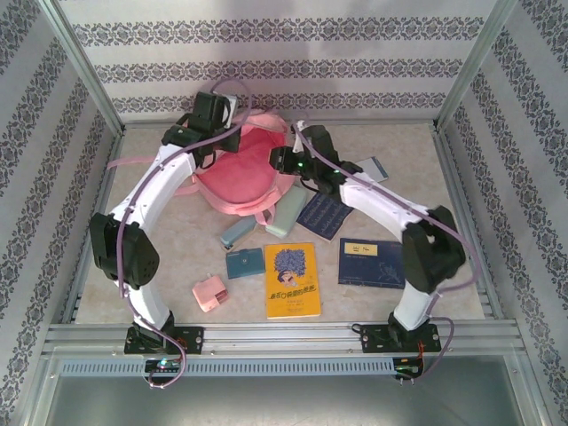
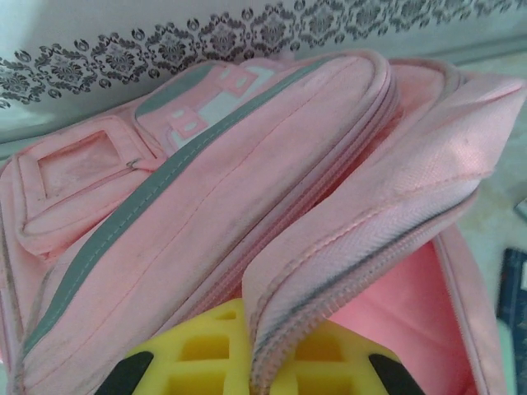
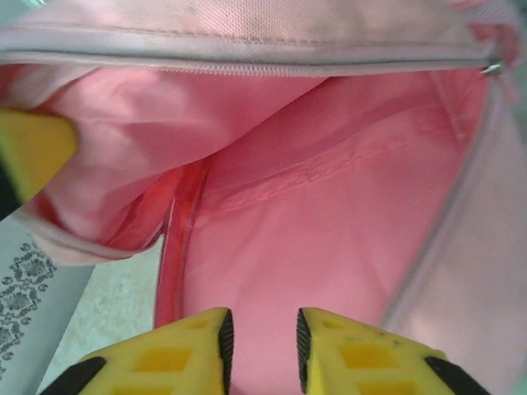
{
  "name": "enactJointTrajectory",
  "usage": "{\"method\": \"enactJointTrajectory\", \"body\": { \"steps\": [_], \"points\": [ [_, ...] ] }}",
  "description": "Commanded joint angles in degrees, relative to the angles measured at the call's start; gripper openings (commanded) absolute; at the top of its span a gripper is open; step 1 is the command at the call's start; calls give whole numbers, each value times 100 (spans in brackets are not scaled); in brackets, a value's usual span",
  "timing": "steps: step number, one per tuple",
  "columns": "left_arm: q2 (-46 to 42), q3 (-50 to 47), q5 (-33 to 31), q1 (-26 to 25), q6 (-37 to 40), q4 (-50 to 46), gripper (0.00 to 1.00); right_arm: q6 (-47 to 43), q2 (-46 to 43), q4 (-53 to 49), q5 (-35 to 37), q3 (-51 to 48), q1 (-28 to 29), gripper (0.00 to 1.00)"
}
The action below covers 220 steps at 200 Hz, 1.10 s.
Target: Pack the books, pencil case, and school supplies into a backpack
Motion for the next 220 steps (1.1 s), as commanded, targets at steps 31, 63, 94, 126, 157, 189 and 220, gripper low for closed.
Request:
{"method": "enactJointTrajectory", "body": {
  "steps": [31, 63, 94, 126, 157, 189, 220],
  "points": [
    [342, 454, 728, 217, -1290, -383, 0, -651, -1016, -1236, 1217, -696, 86, 63],
    [431, 237, 1662, 510, -2154, 238, 0, 104, -1646, -523, 405, -1926, -590, 87],
    [388, 45, 1939, 631, -2403, 535, 0, -259, -2002, -981, -8, -2276, -950, 82],
    [312, -85, 1737, 751, -2346, 396, 0, -985, -2010, -1761, 171, -2008, -282, 73],
    [196, -277, 1884, 932, -2514, 364, 0, -1850, -1666, -2574, 79, -1411, 735, 74],
    [100, -455, 2161, 970, -2602, 176, 0, -3139, -1603, -2096, -482, -1524, 1685, 86],
    [-66, -707, 2082, 978, -2493, 192, 0, -5338, -1286, -1289, -1497, -1637, 2464, 87]
  ]
}}
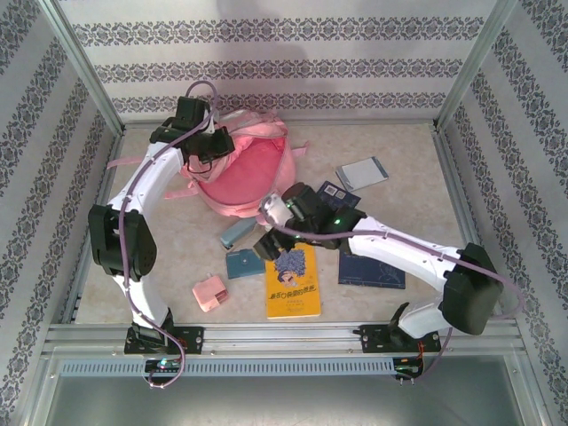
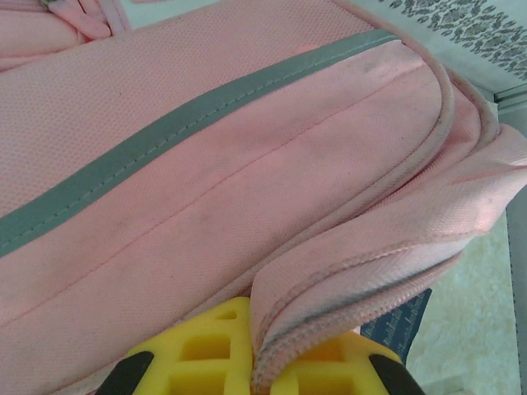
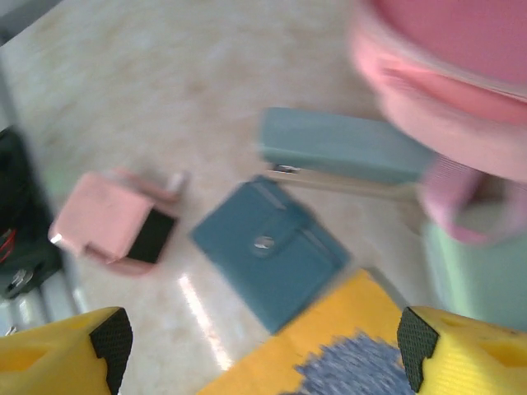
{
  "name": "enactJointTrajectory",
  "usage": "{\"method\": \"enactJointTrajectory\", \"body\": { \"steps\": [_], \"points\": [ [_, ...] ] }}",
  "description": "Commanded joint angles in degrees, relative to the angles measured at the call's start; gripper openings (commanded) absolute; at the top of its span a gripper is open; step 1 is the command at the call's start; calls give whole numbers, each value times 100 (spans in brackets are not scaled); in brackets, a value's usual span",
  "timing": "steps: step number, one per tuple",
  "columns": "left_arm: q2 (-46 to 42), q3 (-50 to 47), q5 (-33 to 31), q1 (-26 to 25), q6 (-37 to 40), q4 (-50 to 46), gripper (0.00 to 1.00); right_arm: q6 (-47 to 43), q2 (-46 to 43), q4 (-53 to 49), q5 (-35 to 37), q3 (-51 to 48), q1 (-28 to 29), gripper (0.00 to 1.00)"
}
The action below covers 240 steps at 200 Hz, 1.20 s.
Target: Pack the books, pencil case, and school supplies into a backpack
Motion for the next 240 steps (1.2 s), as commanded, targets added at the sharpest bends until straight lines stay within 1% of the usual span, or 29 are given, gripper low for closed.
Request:
{"method": "enactJointTrajectory", "body": {
  "steps": [1, 9, 15, 39, 55, 65, 78, 100, 119, 133, 154, 183, 204, 217, 240],
  "points": [
    [-260, -170, -194, 167, -200, 199, 0, -2287, 277, 541, -860, -84, 507, 87],
    [-249, -195, -146, 176, -174, 199, 0, -3025, 450, 406, -1087, 42, 706, 89],
    [-247, -231, -96, 182, -177, 227, 0, -3389, 630, 260, -1159, 199, 811, 89],
    [-226, -479, 313, 186, -245, 494, 0, -4259, 1469, -367, -1432, 1052, 1075, 90],
    [-156, -452, 501, 219, -275, 493, 0, -4829, 1919, -677, -1299, 1444, 1341, 91],
    [-121, -419, 603, 252, -291, 479, 0, -4970, 2152, -670, -1223, 1620, 1451, 91],
    [-117, -449, 652, 313, -356, 526, 0, -4954, 2411, -572, -1319, 1788, 1510, 91],
    [-96, -554, 873, 411, -536, 696, 0, -4935, 2859, -649, -1276, 2174, 1569, 91],
    [-65, -550, 936, 455, -591, 708, 0, -4843, 3127, -533, -1262, 2334, 1604, 91],
    [-73, -558, 955, 484, -618, 726, 0, -4752, 3309, -375, -1143, 2391, 1632, 92],
    [-82, -567, 977, 503, -636, 742, 0, -4728, 3563, -434, -969, 2520, 1688, 92],
    [-76, -590, 1021, 522, -687, 793, 0, -4572, 3757, -114, -582, 2374, 1784, 91],
    [-65, -601, 1086, 539, -728, 830, 0, -4339, 3851, 120, -467, 2348, 1799, 86],
    [-66, -610, 1088, 546, -733, 840, 0, -4192, 3881, 311, -392, 2307, 1823, 81],
    [-65, -621, 1088, 547, -733, 840, 0, -4062, 3852, 442, -314, 2253, 1830, 68]
  ]
}}
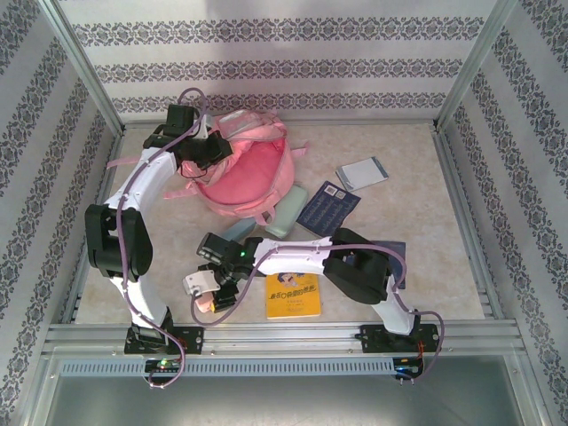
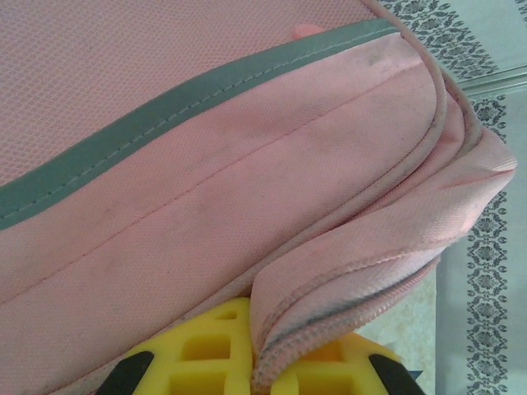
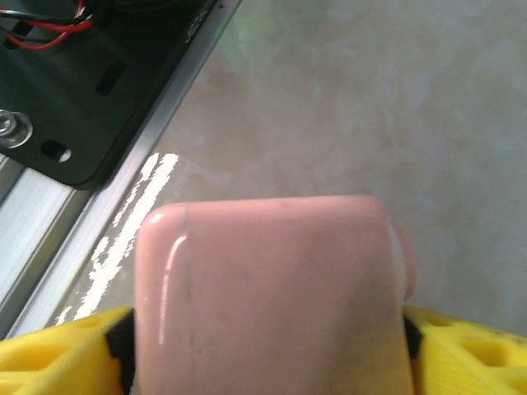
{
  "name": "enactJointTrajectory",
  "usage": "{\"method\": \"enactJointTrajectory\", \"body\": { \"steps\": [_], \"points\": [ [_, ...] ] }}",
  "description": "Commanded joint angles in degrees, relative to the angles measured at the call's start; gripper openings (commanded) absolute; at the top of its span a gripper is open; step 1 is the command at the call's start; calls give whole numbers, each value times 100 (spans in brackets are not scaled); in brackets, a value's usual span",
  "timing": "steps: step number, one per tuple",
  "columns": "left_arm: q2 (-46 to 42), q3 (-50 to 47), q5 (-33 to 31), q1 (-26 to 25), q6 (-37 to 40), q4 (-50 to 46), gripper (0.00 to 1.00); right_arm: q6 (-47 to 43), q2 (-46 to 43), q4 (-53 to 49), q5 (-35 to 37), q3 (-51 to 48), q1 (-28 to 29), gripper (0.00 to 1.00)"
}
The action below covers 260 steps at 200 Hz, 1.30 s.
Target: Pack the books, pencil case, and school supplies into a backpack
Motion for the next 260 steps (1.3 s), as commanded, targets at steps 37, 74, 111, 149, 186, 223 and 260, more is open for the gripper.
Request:
{"method": "enactJointTrajectory", "body": {
  "steps": [37, 74, 111, 149, 186, 223, 260],
  "points": [
    [-28, 5, -104, 177, -221, 225, 0, 380, -183, 392, 187, -315, 64, 54],
    [-222, 78, -176, 176, -86, 178, 0, 1115, -1109, 1210, 387, -1076, -66, 51],
    [-503, 141, -199, 167, -57, 147, 0, 2318, -2382, 2093, 870, -1988, -351, 46],
    [-760, 267, -354, 152, 1, -21, 0, 4205, -3534, 2315, 844, -2516, -1211, 45],
    [-1031, 392, -329, 60, -130, -121, 0, 5095, -3551, 1466, 816, -2012, -1988, 43],
    [-1243, 650, -376, -159, -82, -480, 0, 5444, -2588, 432, 1251, -657, -2157, 41],
    [-1428, 922, -383, -203, 73, -666, 0, 6414, -1298, -25, 832, 844, -2520, 38]
  ]
}}
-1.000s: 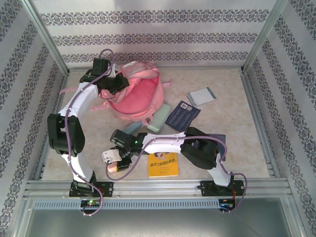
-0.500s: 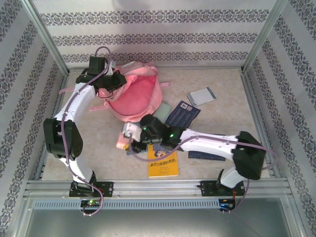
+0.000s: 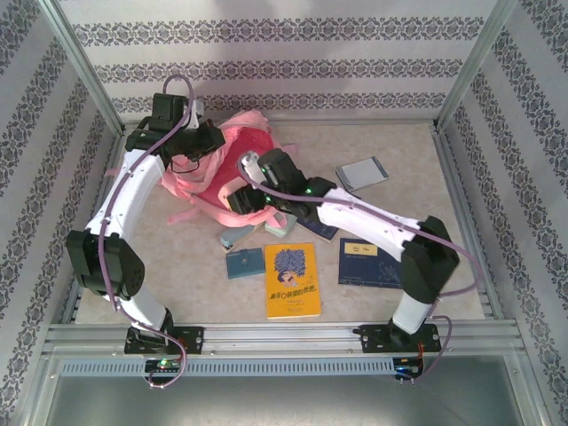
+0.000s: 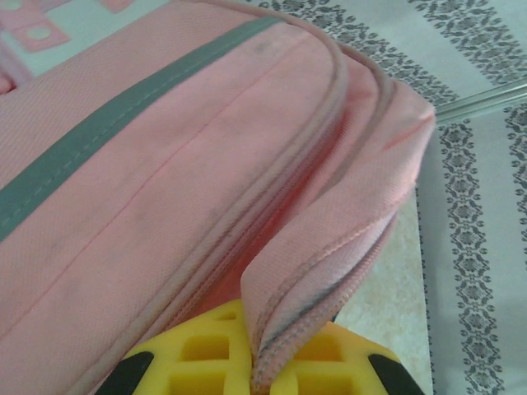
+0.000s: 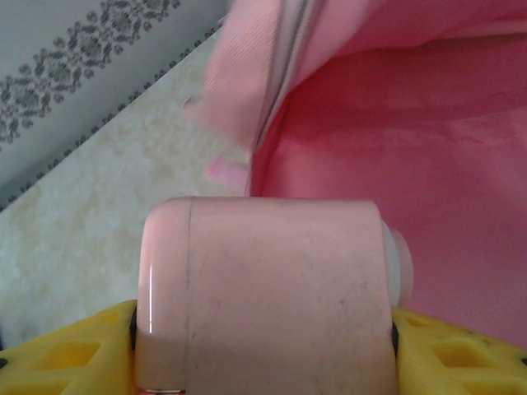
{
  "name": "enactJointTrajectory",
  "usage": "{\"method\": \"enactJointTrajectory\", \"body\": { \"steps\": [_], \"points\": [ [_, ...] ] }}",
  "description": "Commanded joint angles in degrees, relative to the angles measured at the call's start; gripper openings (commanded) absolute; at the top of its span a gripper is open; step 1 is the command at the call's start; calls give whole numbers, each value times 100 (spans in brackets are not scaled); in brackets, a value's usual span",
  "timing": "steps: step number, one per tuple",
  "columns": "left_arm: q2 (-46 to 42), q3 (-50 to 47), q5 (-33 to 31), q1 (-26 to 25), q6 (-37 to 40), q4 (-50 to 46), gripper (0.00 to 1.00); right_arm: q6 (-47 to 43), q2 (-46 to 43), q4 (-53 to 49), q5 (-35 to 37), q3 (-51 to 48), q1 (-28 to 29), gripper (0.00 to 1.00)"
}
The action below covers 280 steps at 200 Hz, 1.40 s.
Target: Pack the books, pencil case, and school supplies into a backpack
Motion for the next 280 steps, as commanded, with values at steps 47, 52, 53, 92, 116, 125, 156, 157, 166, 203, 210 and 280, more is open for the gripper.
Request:
{"method": "enactJointTrajectory", "body": {
  "steps": [47, 52, 53, 92, 116, 125, 156, 157, 166, 203, 210, 280],
  "points": [
    [-463, 812, 395, -55, 103, 104, 0, 2031, 2001, -135, -536, 2150, -574, 43],
    [-471, 801, 429, -62, 81, 169, 0, 2202, 2116, 32, -573, 2187, -589, 44],
    [-471, 799, 435, -62, 79, 181, 0, 2239, 2141, 48, -581, 2193, -597, 44],
    [-292, 883, 797, -62, -85, 403, 0, 3008, 3288, 325, -705, 3438, -536, 62],
    [-262, 1002, 504, -62, 103, 181, 0, 3162, 3739, 113, -588, 4025, -472, 87],
    [-245, 1033, 413, -62, 163, 110, 0, 3134, 3687, 183, -511, 3939, -464, 95],
    [-270, 965, 119, -46, 311, -33, 0, 2751, 3195, 306, -213, 3312, -433, 98],
    [-270, 964, 108, -50, 317, -39, 0, 2738, 3186, 295, -199, 3296, -435, 98],
    [-290, 912, -21, -33, 352, -70, 0, 2580, 3029, 159, -63, 3197, -433, 98],
    [-459, 413, -495, 305, 263, 14, 0, 1232, 1953, -881, 1618, 2697, -157, 98],
    [-520, 247, -471, 407, 150, 147, 0, 996, 1649, -820, 1841, 2389, -108, 98],
    [-525, -368, -414, 597, -1, 604, 0, 582, -800, -632, 3012, 148, -39, 98]
  ]
}}
